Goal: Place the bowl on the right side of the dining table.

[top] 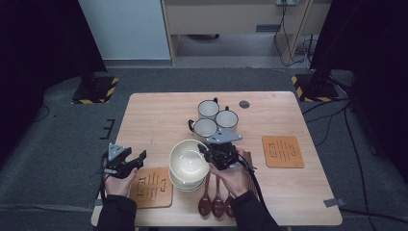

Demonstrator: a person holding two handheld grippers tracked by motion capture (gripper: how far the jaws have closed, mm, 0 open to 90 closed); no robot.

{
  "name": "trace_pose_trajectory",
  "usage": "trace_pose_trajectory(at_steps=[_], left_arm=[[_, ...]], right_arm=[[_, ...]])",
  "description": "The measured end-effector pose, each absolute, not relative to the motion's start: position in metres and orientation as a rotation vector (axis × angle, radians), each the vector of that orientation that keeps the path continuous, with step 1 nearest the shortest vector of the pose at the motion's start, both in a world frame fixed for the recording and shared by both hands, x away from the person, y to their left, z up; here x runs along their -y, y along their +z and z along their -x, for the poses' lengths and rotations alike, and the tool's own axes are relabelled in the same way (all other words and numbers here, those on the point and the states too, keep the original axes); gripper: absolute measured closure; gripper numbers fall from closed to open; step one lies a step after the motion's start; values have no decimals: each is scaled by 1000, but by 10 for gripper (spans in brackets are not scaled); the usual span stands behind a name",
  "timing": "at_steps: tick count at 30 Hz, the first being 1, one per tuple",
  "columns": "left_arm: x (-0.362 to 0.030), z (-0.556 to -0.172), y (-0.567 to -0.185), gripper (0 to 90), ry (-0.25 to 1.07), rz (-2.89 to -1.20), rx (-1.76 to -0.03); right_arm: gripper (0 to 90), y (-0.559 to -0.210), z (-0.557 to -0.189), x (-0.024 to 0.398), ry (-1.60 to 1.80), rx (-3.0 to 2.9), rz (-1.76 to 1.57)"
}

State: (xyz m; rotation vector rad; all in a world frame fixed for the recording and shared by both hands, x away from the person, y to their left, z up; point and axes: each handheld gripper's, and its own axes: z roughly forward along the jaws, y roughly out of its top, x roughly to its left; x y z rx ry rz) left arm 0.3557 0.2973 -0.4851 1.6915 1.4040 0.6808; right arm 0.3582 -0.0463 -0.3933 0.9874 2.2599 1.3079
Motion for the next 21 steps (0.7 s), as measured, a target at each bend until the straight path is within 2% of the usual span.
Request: trace_pose_trajectory(at_steps=[11, 21], left_arm=[[-306, -369, -511, 249, 715, -1807, -1479], [-311, -374, -527, 235, 700, -1852, -1533]], right_arm=[[823, -380, -358, 75, 1325, -2197, -1026], [822, -375, -358, 100, 1319, -2150, -1062]])
